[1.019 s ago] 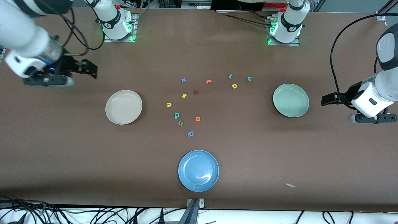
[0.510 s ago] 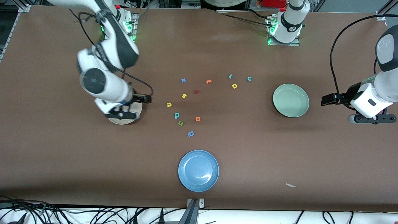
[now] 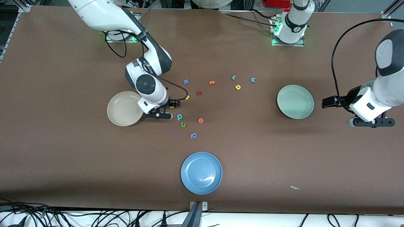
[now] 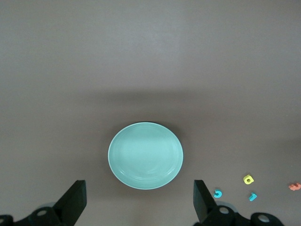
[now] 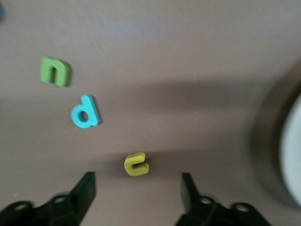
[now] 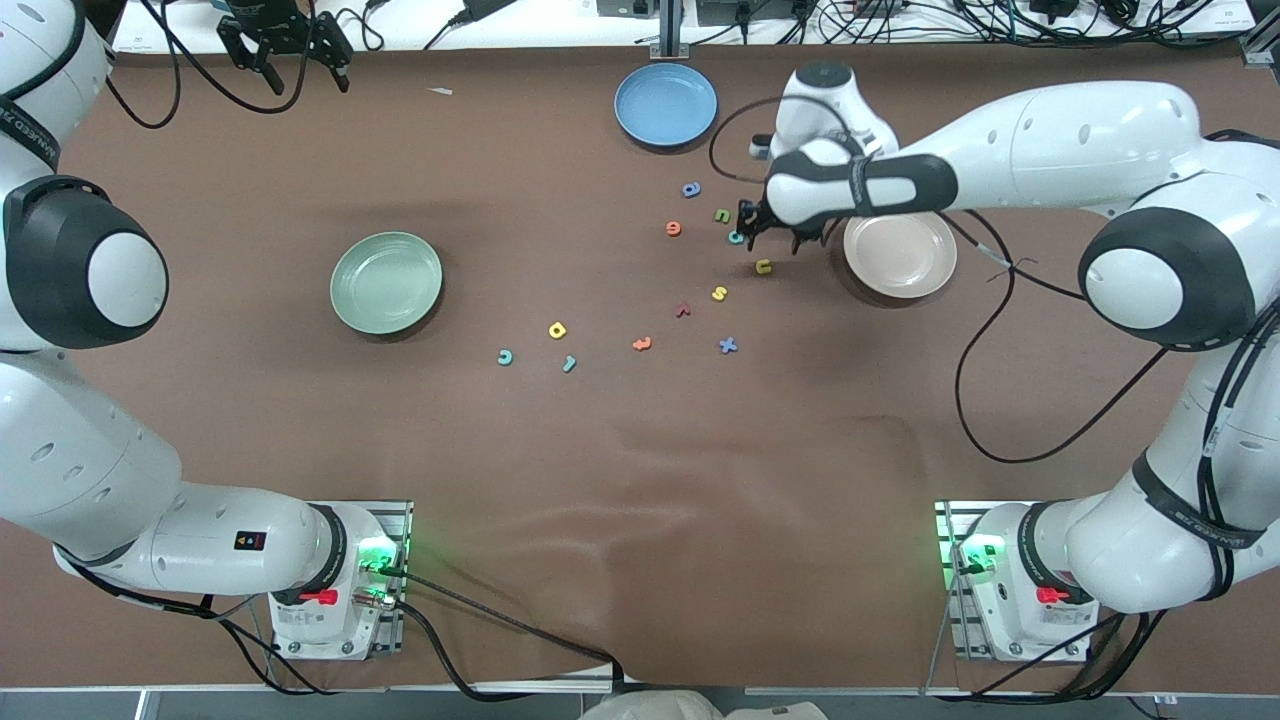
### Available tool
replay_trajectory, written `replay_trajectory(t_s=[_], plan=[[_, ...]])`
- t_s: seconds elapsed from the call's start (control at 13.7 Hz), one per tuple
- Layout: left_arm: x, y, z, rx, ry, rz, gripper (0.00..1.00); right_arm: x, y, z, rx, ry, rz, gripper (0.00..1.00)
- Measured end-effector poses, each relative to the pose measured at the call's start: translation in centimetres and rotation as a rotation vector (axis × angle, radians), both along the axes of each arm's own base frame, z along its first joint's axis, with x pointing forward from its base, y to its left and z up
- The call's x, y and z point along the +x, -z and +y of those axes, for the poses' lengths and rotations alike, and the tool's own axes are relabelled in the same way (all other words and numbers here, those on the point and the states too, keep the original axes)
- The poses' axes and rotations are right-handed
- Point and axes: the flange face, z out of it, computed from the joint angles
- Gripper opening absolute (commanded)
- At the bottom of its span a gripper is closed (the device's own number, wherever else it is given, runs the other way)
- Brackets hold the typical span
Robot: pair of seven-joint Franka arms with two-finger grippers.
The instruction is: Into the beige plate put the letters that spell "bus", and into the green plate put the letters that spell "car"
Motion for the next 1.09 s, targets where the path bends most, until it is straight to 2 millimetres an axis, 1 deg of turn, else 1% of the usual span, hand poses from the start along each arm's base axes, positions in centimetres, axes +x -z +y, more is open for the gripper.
replay_trajectory(t_s=[0.07,0.15,0.29,0.44,0.51,0.58,0.66,0.8,0.95,1.09], plan=[[0.0,0.0,-0.9,0.001,-0.006,0.001,1.00,-0.8,0.7,0.3,-0.001,0.003,0.000,0.64],[-0.1,0.0,-2.3,-0.001,-0.021,0.002,1.00,-1.5,1.2,0.8,-0.002,0.009,0.000,0.64],[-0.5,0.2,-5.4,-0.068,-0.069,0.025,1.00,-2.4,1.6,1.5,0.002,0.017,-0.008,0.58],[-1.2,1.5,-7.3,-0.112,-0.126,0.077,1.00,-2.8,2.0,1.6,0.005,0.017,-0.016,0.58],[-1.7,2.6,-8.1,-0.113,-0.139,0.106,0.99,-2.8,2.3,1.4,-0.004,0.010,-0.023,0.58],[-2.3,3.8,-9.0,-0.106,-0.148,0.137,0.94,-2.5,2.6,1.0,-0.018,-0.005,-0.038,0.57],[-2.9,5.1,-9.9,-0.097,-0.160,0.164,0.92,-2.2,3.0,0.5,-0.034,-0.017,-0.050,0.54],[-4.0,7.7,-12.1,-0.079,-0.198,0.190,0.99,-1.9,3.3,0.1,-0.041,-0.021,-0.062,0.53],[-5.3,10.8,-14.0,-0.069,-0.210,0.200,0.99,-1.9,3.3,0.1,-0.041,-0.019,-0.065,0.52],[-7.1,13.6,-14.8,-0.064,-0.216,0.182,0.99,-1.9,3.3,0.2,-0.038,-0.007,-0.070,0.46]])
